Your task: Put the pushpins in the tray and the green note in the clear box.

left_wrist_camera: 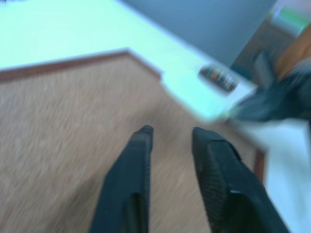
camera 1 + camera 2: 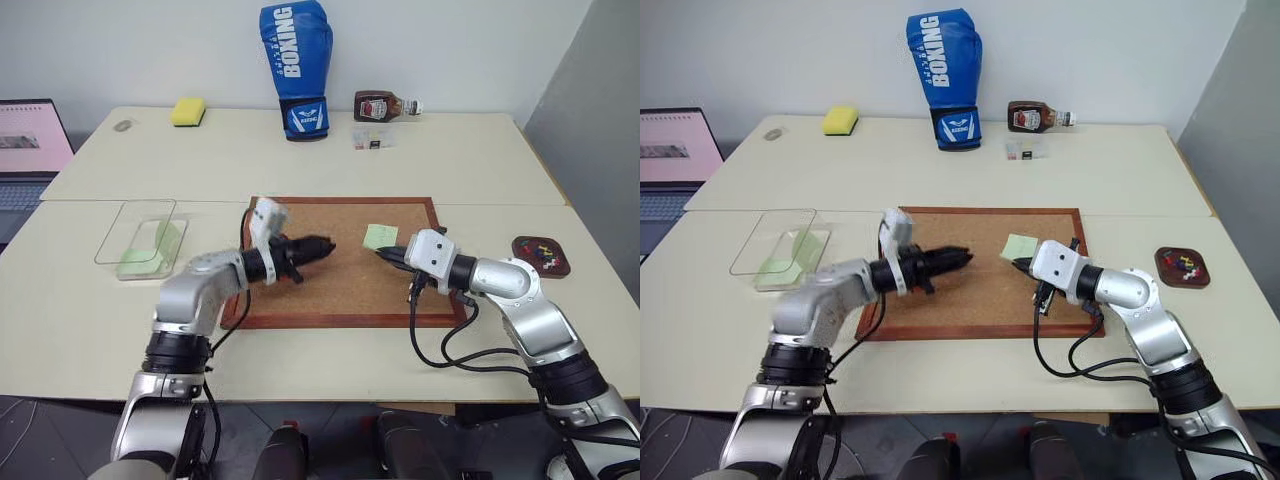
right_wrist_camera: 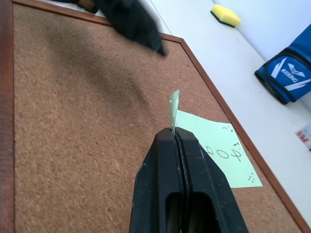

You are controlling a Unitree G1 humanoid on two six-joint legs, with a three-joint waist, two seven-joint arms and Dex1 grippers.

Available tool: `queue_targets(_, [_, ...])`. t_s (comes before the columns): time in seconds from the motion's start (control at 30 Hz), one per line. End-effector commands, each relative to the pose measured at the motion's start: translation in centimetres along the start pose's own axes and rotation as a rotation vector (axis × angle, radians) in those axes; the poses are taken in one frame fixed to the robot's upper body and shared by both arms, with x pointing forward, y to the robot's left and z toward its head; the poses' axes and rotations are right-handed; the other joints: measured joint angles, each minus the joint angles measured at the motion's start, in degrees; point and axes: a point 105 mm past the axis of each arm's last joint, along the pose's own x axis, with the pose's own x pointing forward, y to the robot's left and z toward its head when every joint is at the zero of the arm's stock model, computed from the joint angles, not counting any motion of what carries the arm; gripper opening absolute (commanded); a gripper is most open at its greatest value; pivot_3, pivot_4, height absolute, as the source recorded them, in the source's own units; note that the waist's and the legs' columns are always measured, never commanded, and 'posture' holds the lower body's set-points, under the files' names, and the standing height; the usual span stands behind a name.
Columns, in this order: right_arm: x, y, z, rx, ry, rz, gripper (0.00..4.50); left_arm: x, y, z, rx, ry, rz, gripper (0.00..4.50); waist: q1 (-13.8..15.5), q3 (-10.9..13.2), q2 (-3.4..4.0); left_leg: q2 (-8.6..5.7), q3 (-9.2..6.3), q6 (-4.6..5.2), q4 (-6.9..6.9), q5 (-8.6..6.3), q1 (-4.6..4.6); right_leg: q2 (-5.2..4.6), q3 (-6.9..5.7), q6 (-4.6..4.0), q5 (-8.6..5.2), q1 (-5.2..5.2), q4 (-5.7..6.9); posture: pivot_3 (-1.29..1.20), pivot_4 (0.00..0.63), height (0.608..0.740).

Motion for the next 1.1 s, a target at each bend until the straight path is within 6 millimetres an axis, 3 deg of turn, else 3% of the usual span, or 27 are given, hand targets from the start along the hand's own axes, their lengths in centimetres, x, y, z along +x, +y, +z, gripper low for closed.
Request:
queue_targets(0.03, [-1.2,-1.9,1.1,-0.223,-0.026,-0.081,0.0,-0.3,-1.1,1.2,-0.215,-0.073,-0.061,2.31,0.0,0.01,-0.01,0.0,0.0,0.0,0.01,0.0,0.0,0.0,0.0,0.0,0.0,0.0,-0.02,0.0,0.15,0.74])
queue_targets(0.23, [-2.0,-2.4,2.2,-0.513,-0.068,-0.102,0.0,0.5,-1.5,0.5,-0.451,-0.085,-0.084,3.39,0.11,0.01,-0.03,-0.02,-0.01,-0.01,0.03,0.01,0.01,-0.01,0.0,0.0,0.0,0.01,-0.01,0.0,0.15,0.74])
queue_targets(0.63, [-1.1,-0.4,3.8,-0.615,-0.178,-0.076,0.0,3.5,-4.6,0.9,-0.57,-0.081,-0.222,3.39,0.26,0.02,-0.05,-0.04,-0.03,-0.08,0.04,0.03,0.06,-0.02,0.02,0.0,0.02,0.06,0.0,0.0,0.15,0.74])
queue_targets(0.93, [-0.6,-0.4,4.5,-0.604,-0.211,-0.09,0.0,3.9,-4.8,0.7,-0.546,-0.085,-0.222,3.39,0.32,0.02,-0.04,-0.05,-0.02,-0.11,0.04,0.05,0.09,-0.02,0.03,0.0,0.02,0.09,0.0,0.0,0.15,0.74])
queue_targets(1.1, [-0.5,-0.5,4.7,-0.603,-0.219,-0.097,0.0,4.0,-4.7,0.9,-0.535,-0.089,-0.223,2.31,0.37,0.02,-0.04,-0.05,-0.02,-0.12,0.04,0.05,0.09,-0.02,0.03,0.0,0.02,0.09,-0.01,0.0,0.15,0.74])
